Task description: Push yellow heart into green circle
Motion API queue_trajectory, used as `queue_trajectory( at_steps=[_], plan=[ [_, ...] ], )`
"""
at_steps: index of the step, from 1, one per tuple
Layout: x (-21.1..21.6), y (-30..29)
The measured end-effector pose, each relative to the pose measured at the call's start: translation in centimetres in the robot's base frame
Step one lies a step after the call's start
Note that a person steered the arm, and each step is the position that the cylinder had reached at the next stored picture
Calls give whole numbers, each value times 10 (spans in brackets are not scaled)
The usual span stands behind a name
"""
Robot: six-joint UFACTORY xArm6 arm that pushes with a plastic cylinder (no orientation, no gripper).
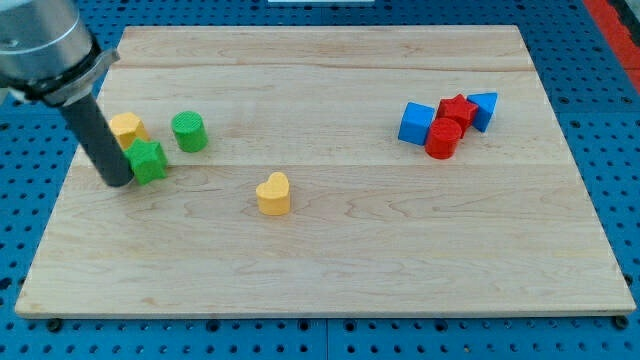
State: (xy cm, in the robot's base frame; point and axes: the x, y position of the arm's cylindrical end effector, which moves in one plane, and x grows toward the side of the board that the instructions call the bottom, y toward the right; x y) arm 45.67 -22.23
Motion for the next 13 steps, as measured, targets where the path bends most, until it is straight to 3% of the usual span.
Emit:
queue_trajectory(
  at_steps=[1,2,3,4,5,6,8,11,12,13],
  plan=[
    [-21,10],
    [46,-5],
    [117,56],
    [118,173],
    [64,219],
    [31,181],
    [108,147],
    [29,120],
    [-3,170],
    [-32,167]
  ],
)
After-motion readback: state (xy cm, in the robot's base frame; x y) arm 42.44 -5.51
